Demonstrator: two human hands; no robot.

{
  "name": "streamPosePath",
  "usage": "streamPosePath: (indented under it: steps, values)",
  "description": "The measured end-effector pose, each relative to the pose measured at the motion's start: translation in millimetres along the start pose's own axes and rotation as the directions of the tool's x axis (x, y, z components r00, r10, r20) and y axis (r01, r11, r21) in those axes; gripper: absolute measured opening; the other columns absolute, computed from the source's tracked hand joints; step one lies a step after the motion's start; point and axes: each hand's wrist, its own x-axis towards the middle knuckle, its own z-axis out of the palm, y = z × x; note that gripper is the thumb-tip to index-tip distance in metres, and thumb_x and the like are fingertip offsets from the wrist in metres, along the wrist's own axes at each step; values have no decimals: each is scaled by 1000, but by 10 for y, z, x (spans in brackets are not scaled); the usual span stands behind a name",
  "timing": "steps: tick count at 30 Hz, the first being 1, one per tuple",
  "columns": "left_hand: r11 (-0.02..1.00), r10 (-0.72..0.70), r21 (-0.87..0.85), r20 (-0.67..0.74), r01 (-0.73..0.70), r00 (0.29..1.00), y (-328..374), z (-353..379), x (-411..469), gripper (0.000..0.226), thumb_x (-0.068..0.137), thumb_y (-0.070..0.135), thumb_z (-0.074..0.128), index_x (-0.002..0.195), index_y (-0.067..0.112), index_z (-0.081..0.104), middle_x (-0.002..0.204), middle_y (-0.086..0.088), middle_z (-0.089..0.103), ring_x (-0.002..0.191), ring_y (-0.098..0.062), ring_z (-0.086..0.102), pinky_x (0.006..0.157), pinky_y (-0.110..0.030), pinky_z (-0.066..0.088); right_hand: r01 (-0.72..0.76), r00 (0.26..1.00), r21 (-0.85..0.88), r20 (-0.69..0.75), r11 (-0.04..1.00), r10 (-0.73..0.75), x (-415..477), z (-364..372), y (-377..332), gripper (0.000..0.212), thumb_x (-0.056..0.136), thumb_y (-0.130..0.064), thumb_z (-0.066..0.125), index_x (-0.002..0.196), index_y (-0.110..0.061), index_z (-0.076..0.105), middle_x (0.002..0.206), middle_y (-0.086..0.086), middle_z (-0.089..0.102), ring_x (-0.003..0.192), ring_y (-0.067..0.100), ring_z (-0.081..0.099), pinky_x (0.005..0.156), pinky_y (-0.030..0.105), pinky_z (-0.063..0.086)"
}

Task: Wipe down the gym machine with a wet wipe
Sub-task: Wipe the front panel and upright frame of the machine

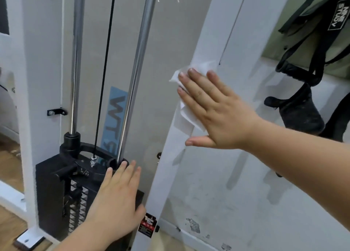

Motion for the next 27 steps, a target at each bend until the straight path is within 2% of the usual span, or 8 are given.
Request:
streamPosePath:
  steps: [2,5,8,12,15,19,24,27]
  values:
    - [1000,-6,-27,77,8,997,-47,85,-56,96,74,59,44,159,13,36,168,-8,26,155,-28,23,123,-53,19,65,996,48,56,997,-68,-197,185,-418,105,95,-80,33,162,0,17,170,21,12,159,37,8,129,51,8]
    - [999,10,-50,143,-3,990,-116,317,-115,98,86,59,42,165,20,-4,171,1,-14,157,-22,-16,127,-50,-6,185,966,101,162,978,-200,-380,395,-900,103,97,-78,31,163,-1,13,171,19,6,160,32,1,129,47,-1]
    - [999,-10,-36,225,18,974,-158,568,-195,100,88,57,44,163,20,-12,169,1,-22,155,-20,-24,126,-52,-9,234,954,59,179,970,-241,-356,406,-936,98,100,-75,26,163,-2,10,171,18,5,160,31,1,129,45,-4]
    - [999,-39,-19,329,48,944,-192,849,-268,102,91,59,47,161,21,-17,166,4,-31,151,-20,-34,124,-55,-15,33,997,18,75,999,-34,-296,443,-1014,101,98,-78,27,163,-1,15,170,18,13,159,33,9,130,46,4]
    - [999,-47,7,254,47,966,-235,1002,-272,106,92,60,48,153,21,-29,159,2,-45,151,-19,-33,123,-57,-16,-15,994,76,108,997,7,-452,634,-1494,103,97,-80,25,163,-2,15,171,18,12,159,33,8,130,46,2]
    - [1000,-25,-5,63,25,998,-470,1218,-289,114,87,54,58,150,20,-30,165,2,-32,155,-17,-23,125,-59,-5,146,948,192,253,970,-193,-881,918,-2249,99,98,-77,23,164,-5,8,173,15,0,160,27,-3,128,42,-9]
    - [999,-29,18,-42,30,999,-469,1481,-253,120,69,37,76,164,11,7,172,-7,5,159,-25,1,123,-62,13,209,892,183,367,961,-264,-947,1047,-2773,97,101,-72,17,161,1,-6,170,19,-15,157,31,-20,126,45,-18]
    - [997,-73,36,-48,75,996,-376,1543,-226,115,76,43,70,164,14,2,170,-7,-10,158,-25,-11,124,-61,5,143,941,128,289,982,-174,-855,1018,-2670,92,103,-67,16,162,1,-2,171,20,-9,159,31,-12,127,44,-13]
